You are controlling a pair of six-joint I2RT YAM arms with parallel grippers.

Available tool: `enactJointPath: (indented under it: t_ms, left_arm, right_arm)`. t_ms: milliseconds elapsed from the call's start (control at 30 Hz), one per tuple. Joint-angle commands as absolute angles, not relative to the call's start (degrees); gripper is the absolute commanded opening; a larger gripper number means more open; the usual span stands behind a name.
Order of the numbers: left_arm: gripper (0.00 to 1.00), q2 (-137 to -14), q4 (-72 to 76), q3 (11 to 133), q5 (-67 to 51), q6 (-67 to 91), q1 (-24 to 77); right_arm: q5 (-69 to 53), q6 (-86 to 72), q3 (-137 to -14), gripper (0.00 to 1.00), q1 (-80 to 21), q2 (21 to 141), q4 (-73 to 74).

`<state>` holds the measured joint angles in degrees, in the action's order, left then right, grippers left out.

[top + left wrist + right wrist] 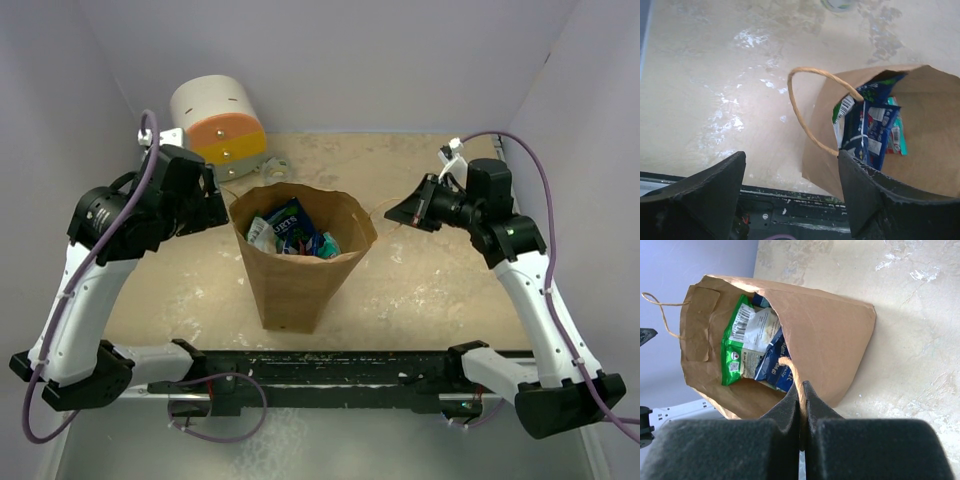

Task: Take the snacks out of the paper bag

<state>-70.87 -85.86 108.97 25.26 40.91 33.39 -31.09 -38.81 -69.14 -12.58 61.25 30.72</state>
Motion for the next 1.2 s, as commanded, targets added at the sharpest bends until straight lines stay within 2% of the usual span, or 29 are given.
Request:
enactJointPath:
  t_ms: [0,133,300,400,500,633,700,767,800,867,1067,1167]
  left_arm:
    - [0.75,-73.54,-81.27,107.34,31.33,39.49,32.17]
    - [0.66,-76.83,-77.6,108.2,29.97,37.49,29.49]
    - [0.62,-77.35,-71.73,104.38,26.75,34.32,26.56]
    - [0.55,-77.67,-68.6,103.11,24.4,33.39,25.53]
    - [0.43,-77.57,-67.43,103.14,24.97,32.57,24.96]
    - [0.16,-77.37,-66.36,103.51,25.75,29.92,23.92]
    - [0.09,-77.18,-66.19,103.94,25.65,29.3,23.43]
    - [0.14,-77.17,-66.65,104.18,24.4,29.37,23.35]
    - [0.23,-77.12,-67.41,104.0,23.62,30.07,23.37]
    - [0.3,-76.41,-69.28,102.69,22.45,31.99,23.37]
    - [0.42,-69.18,-61.92,93.33,18.78,34.65,23.31]
    - [0.42,-67.54,-55.9,89.8,15.41,35.61,23.32]
  right_arm:
    - [-32.53,-37.42,-70.85,0.0,-12.65,61.68,27.83]
    - [-32.85,-37.06,-70.99,0.0,-12.64,62.28,28.08]
    - [-32.79,-36.95,-71.76,0.0,-12.62,62.75,28.25]
    - [-32.77,-36.92,-71.81,0.0,-12.6,62.8,28.45]
    - [-32.85,-36.67,-72.1,0.0,-12.65,62.71,29.14]
    - [-32.78,-35.44,-72.87,0.0,-12.58,62.73,30.32]
    - [-32.85,-34.55,-73.42,0.0,-12.61,62.95,30.92]
    - [-32.24,-32.94,-74.44,0.0,-12.61,63.33,32.5]
    - [-31.73,-32.01,-74.83,0.0,-12.63,63.44,33.36]
    - [-31.11,-31.2,-74.92,0.0,-12.61,63.27,34.14]
    - [-31.34,-32.32,-73.45,0.0,-12.66,62.34,32.54]
    - [-32.41,-34.14,-72.3,0.0,-12.61,61.98,30.31]
